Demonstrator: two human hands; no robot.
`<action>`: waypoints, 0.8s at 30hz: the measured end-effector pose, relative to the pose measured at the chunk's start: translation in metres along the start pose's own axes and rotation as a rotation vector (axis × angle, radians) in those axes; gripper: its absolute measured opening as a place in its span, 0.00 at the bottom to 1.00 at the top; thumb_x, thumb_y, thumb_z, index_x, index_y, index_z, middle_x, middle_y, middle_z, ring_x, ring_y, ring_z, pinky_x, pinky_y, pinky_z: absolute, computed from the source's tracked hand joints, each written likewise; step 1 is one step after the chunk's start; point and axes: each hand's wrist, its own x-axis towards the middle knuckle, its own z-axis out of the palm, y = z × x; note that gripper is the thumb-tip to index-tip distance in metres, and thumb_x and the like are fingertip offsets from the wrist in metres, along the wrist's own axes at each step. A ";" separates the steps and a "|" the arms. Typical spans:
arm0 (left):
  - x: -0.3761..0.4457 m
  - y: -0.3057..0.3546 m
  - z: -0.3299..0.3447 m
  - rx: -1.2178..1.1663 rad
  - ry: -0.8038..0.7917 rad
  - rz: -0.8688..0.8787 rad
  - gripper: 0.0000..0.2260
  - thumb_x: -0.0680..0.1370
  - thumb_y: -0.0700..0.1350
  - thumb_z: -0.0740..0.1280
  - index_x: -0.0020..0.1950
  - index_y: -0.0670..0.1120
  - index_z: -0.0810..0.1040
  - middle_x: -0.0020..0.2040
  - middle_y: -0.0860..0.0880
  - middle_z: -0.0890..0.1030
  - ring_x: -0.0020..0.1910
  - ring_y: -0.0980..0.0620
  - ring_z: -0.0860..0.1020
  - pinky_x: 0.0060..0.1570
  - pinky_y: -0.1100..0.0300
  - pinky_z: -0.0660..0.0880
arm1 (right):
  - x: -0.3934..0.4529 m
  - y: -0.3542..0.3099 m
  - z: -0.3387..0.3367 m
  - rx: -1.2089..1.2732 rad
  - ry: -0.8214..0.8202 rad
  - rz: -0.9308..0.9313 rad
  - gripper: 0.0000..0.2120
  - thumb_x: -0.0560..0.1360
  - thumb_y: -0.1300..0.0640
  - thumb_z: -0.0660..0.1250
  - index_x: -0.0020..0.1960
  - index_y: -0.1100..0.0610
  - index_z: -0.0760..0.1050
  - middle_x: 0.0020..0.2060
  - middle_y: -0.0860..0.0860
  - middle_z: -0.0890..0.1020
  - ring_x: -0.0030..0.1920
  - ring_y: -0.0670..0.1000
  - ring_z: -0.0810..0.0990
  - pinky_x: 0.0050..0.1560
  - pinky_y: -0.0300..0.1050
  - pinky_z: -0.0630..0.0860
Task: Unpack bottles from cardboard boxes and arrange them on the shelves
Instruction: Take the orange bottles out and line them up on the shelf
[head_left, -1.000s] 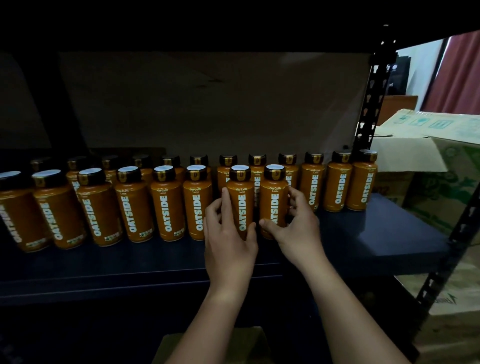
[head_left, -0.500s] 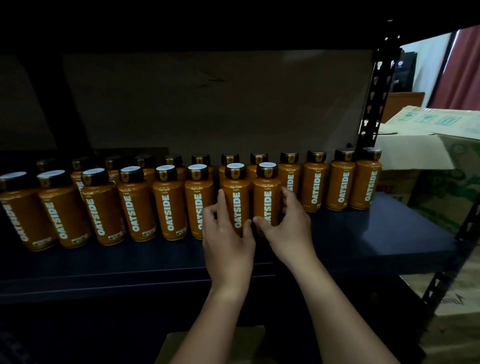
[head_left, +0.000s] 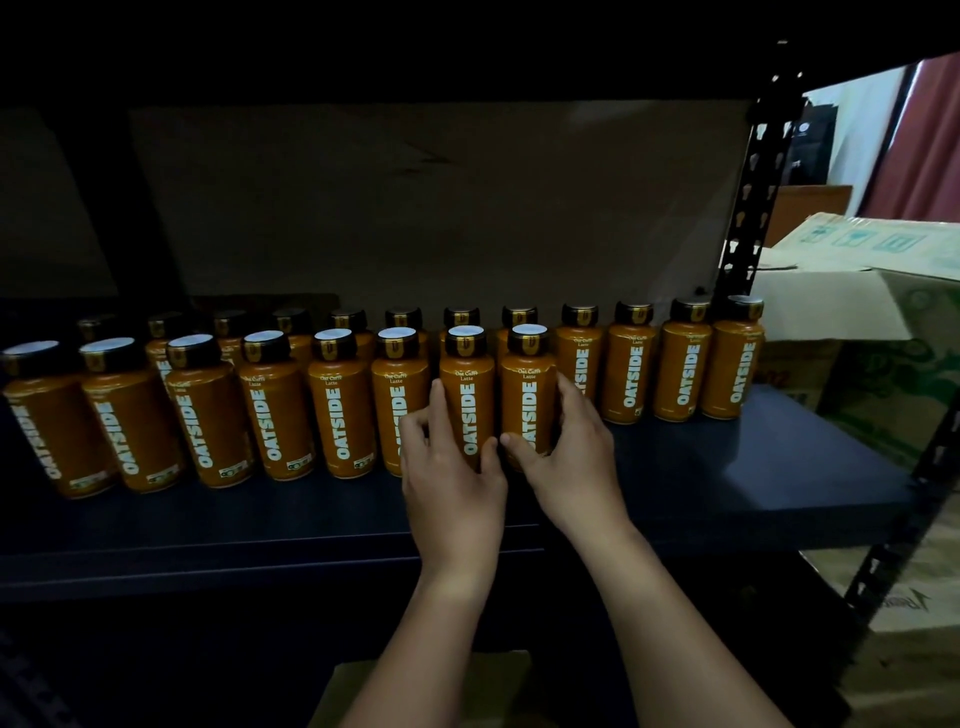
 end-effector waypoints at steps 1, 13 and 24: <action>0.000 0.000 0.000 -0.004 0.002 0.002 0.37 0.77 0.46 0.75 0.82 0.49 0.60 0.68 0.51 0.68 0.69 0.53 0.71 0.64 0.61 0.67 | 0.000 0.000 0.000 -0.003 -0.002 -0.001 0.42 0.76 0.53 0.75 0.81 0.46 0.53 0.77 0.45 0.63 0.77 0.48 0.62 0.73 0.49 0.63; 0.000 0.000 -0.002 -0.050 0.013 -0.023 0.36 0.77 0.48 0.75 0.80 0.50 0.62 0.69 0.51 0.68 0.71 0.52 0.71 0.67 0.54 0.73 | -0.004 0.002 -0.001 -0.021 -0.014 0.014 0.47 0.76 0.52 0.74 0.82 0.44 0.45 0.80 0.46 0.56 0.79 0.50 0.58 0.75 0.54 0.63; -0.065 -0.049 -0.054 -0.229 0.080 0.352 0.17 0.77 0.36 0.72 0.64 0.43 0.76 0.57 0.54 0.72 0.52 0.54 0.76 0.55 0.65 0.73 | -0.081 0.015 0.030 -0.093 0.280 -0.667 0.09 0.72 0.66 0.71 0.49 0.59 0.73 0.43 0.51 0.74 0.44 0.50 0.72 0.44 0.42 0.72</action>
